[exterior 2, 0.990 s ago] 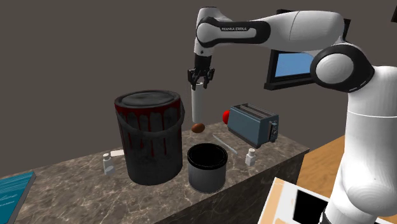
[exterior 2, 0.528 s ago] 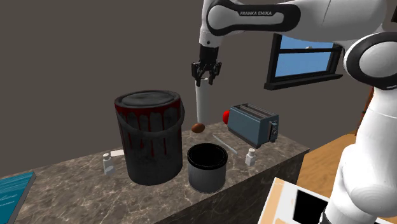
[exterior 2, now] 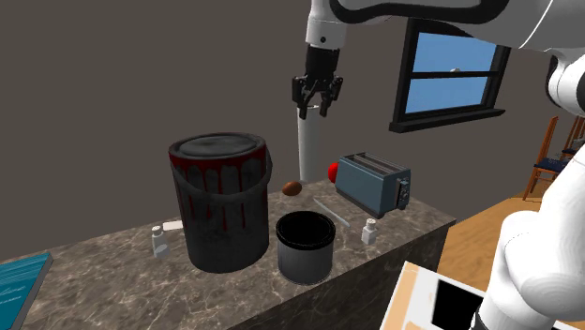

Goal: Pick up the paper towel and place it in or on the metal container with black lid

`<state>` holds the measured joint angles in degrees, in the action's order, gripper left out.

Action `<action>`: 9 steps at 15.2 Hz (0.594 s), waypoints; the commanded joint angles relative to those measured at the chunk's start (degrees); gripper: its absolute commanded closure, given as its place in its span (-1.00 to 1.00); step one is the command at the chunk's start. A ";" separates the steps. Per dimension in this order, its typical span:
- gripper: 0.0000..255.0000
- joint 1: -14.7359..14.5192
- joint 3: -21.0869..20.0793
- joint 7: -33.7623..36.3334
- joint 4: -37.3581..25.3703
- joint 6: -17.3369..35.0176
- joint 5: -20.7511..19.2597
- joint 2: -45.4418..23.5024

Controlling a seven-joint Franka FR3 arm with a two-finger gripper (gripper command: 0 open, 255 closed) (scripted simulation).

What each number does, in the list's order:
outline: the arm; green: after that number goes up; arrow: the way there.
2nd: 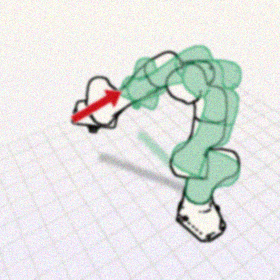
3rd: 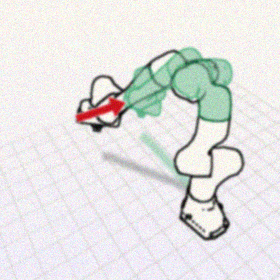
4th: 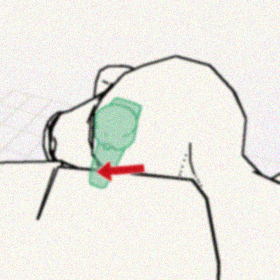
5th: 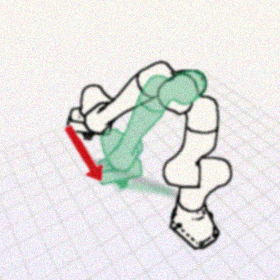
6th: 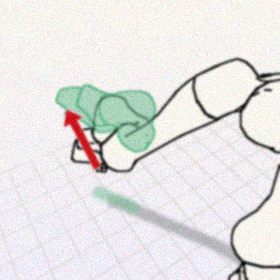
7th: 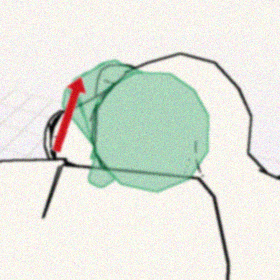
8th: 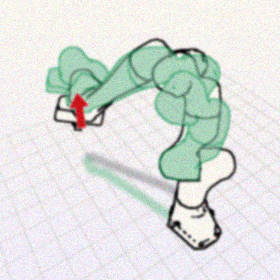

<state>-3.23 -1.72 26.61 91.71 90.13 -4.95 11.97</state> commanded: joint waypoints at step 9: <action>1.00 -0.60 -0.84 1.92 10.30 5.41 0.07 4.71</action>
<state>-3.84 -2.62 28.52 100.77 94.62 -4.89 16.31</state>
